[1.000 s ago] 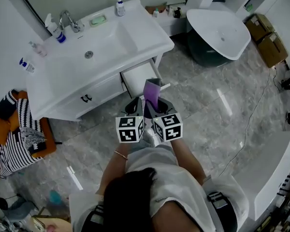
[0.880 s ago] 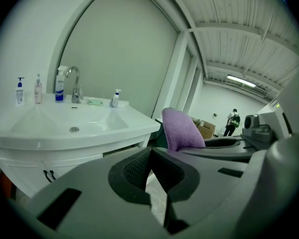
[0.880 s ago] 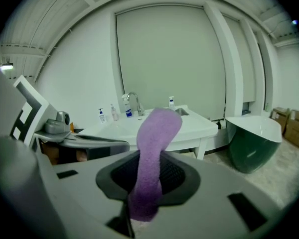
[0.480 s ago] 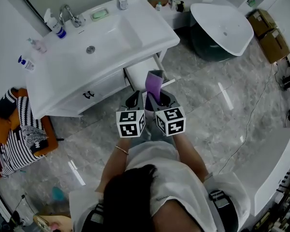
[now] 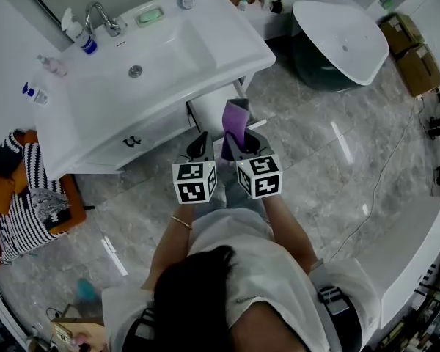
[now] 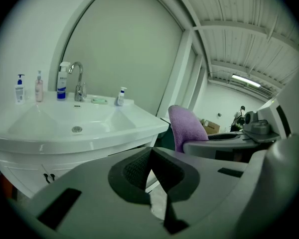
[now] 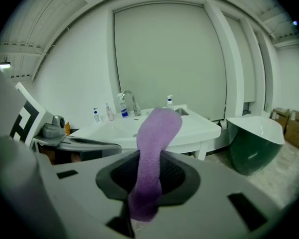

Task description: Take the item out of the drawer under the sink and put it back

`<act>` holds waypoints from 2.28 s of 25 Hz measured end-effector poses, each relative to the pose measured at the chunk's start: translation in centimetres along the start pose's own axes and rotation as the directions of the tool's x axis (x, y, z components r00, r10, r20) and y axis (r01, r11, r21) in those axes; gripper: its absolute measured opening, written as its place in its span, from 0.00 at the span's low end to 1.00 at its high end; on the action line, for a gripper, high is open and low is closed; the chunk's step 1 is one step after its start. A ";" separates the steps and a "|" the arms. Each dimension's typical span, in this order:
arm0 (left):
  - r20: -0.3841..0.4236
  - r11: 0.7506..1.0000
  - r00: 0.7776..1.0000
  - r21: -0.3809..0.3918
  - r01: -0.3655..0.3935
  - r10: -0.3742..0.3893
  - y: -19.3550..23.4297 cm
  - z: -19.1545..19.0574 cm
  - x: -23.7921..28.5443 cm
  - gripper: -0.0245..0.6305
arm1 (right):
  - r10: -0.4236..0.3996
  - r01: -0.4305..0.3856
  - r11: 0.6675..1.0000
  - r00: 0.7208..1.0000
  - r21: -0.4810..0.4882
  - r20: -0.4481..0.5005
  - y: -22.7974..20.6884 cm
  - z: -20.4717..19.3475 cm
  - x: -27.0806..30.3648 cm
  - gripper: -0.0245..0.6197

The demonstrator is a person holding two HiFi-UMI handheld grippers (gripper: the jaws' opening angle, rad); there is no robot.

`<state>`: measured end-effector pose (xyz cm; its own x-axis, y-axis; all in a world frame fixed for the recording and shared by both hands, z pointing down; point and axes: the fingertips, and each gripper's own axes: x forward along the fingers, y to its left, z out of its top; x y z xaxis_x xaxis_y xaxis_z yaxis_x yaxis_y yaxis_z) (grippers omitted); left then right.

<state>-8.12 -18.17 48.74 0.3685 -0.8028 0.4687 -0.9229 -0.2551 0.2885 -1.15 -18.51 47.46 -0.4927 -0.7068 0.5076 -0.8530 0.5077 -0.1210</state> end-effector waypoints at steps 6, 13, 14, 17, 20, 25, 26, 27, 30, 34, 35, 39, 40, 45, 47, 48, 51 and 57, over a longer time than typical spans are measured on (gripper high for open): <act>-0.033 1.000 0.999 -0.010 -0.008 0.008 0.3 -0.6 2.2 0.04 | 0.017 -0.016 1.000 1.000 0.016 -0.024 -1.3 0.0 2.1 0.19; -0.061 0.998 0.997 -0.026 -0.050 0.049 1.3 -0.3 5.0 0.04 | 0.047 -0.046 0.999 0.997 0.024 -0.068 -2.9 -0.2 4.9 0.19; -0.063 0.998 0.997 -0.030 -0.051 0.049 1.3 -0.3 5.5 0.04 | 0.049 -0.047 0.999 0.996 0.026 -0.075 -3.2 -0.4 5.2 0.19; -0.075 0.998 0.996 -0.040 -0.058 0.055 1.6 -0.1 6.9 0.04 | 0.059 -0.057 0.998 0.993 0.028 -0.099 -4.0 -0.7 6.2 0.19; -0.090 0.996 0.994 -0.052 -0.071 0.067 1.9 -0.2 8.3 0.04 | 0.071 -0.067 0.997 0.990 0.034 -0.122 -4.9 -1.0 7.3 0.19; -0.117 0.992 0.990 -0.084 -0.091 0.081 2.2 -0.8 10.6 0.04 | 0.083 -0.077 0.996 0.983 0.043 -0.162 -6.3 -1.6 9.2 0.19; -0.123 0.991 0.989 -0.093 -0.096 0.084 2.3 -1.0 10.9 0.04 | 0.085 -0.079 0.996 0.981 0.044 -0.173 -6.6 -1.9 9.6 0.19; -0.129 0.990 0.988 -0.100 -0.100 0.087 2.4 -1.2 11.3 0.04 | 0.088 -0.080 0.996 0.979 0.048 -0.185 -6.8 -2.1 10.0 0.19; -0.158 0.987 0.983 -0.118 -0.112 0.093 2.9 -2.2 12.7 0.04 | 0.093 -0.079 0.994 0.972 0.071 -0.216 -7.5 -3.2 11.4 0.19; -0.201 0.979 0.974 -0.153 -0.135 0.103 3.2 -3.7 14.1 0.04 | 0.112 -0.090 0.991 0.959 0.095 -0.259 -8.3 -4.8 12.8 0.19; -0.210 0.977 0.972 -0.159 -0.144 0.109 3.4 -3.9 14.5 0.04 | 0.116 -0.091 0.990 0.957 0.104 -0.266 -8.7 -5.0 13.2 0.19; -0.234 0.969 0.964 -0.179 -0.171 0.127 4.0 -4.7 16.0 0.04 | 0.122 -0.094 0.989 0.949 0.111 -0.290 -9.9 -5.8 15.0 0.19; -0.241 0.968 0.962 -0.182 -0.173 0.127 4.1 -5.0 16.5 0.04 | 0.123 -0.095 0.990 0.946 0.105 -0.299 -10.2 -6.2 15.6 0.19; -0.294 0.962 0.946 -0.193 -0.195 0.133 4.6 -6.7 18.4 0.04 | 0.127 -0.094 0.989 0.930 0.112 -0.344 -11.5 -7.9 17.7 0.19; -0.305 0.959 0.942 -0.198 -0.203 0.137 4.9 -7.3 19.3 0.04 | 0.124 -0.089 0.989 0.928 0.115 -0.352 -12.0 -8.4 18.6 0.19; -0.307 0.958 0.942 -0.199 -0.205 0.137 5.1 -7.5 19.8 0.04 | 0.124 -0.088 0.989 0.927 0.116 -0.354 -12.2 -8.6 19.1 0.19; -0.325 0.954 0.936 -0.211 -0.213 0.137 5.4 -9.1 20.9 0.04 | 0.130 -0.089 0.988 0.920 0.128 -0.370 -12.6 -10.1 20.0 0.19; -0.345 0.952 0.931 -0.226 -0.208 0.121 5.8 -10.5 23.0 0.04 | 0.138 -0.086 0.985 0.915 0.151 -0.378 -13.3 -11.9 21.7 0.19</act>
<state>-3.84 -32.48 70.00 0.2697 -0.5922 0.7593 -0.9295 0.0458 0.3659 1.57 -34.79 70.26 -0.5040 -0.3908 0.7702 -0.8235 0.4863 -0.2921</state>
